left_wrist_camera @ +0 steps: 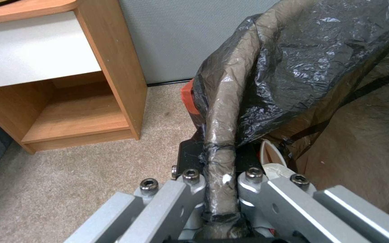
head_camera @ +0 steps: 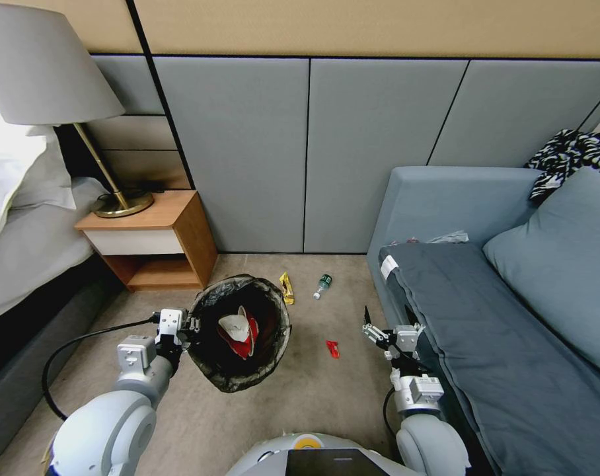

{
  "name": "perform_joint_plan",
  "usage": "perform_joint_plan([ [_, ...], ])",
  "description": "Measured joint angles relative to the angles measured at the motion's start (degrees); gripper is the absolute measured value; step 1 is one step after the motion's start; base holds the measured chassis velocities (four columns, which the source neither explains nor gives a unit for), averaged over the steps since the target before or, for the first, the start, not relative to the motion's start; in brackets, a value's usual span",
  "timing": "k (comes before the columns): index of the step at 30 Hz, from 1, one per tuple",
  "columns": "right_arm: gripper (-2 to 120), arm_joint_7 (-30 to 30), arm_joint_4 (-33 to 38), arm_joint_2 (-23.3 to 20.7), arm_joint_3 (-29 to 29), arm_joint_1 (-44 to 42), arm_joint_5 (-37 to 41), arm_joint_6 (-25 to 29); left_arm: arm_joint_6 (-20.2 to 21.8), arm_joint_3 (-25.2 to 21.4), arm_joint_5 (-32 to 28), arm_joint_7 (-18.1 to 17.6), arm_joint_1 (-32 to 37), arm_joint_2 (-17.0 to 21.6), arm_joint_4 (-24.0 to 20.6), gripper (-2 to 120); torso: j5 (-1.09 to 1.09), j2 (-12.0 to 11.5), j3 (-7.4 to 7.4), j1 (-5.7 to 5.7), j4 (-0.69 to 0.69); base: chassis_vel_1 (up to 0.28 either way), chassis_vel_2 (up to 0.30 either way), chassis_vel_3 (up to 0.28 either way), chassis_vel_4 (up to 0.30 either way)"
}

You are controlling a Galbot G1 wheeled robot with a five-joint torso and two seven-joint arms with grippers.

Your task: Pick up the trash bin, then pick up the garbage from the floor and place it into the trash bin.

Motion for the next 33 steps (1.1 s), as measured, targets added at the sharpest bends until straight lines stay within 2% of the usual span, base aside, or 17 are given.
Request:
perform_joint_plan([
  [23,100,0.1,-0.6,-1.1,-0.2,0.2,1.0,-0.6,0.0,0.1,-0.4,-0.2,0.5,-0.3,0.0,1,0.0,0.0,0.0,0.0,0.0,0.0,0.0,0.0,0.0],
  [26,100,0.4,-1.0,-1.6,-0.2,0.9,2.7,-2.6,0.0,0.1,-0.5,-0.3,0.6,-0.3,0.0,1,0.0,0.0,0.0,0.0,0.0,0.0,0.0,0.0,0.0],
  [29,100,2.4,-3.8,-3.5,0.1,4.4,7.2,-9.6,0.0,0.2,-0.7,-0.5,0.8,-0.5,0.0,1,0.0,0.0,0.0,0.0,-0.01,0.0,0.0,0.0,0.0],
  [31,100,2.6,-4.2,-3.8,0.1,5.0,7.8,-10.4,0.0,0.1,-0.7,-0.5,0.9,-0.5,0.0,1,0.0,0.0,0.0,0.0,0.0,0.0,0.0,0.0,0.0],
  [33,100,3.2,-6.9,-5.8,-0.2,8.2,11.7,-13.4,0.0,0.0,-0.9,-0.7,1.1,-0.4,0.0,1,0.01,0.0,0.0,0.0,0.0,0.0,0.0,0.0,0.0],
])
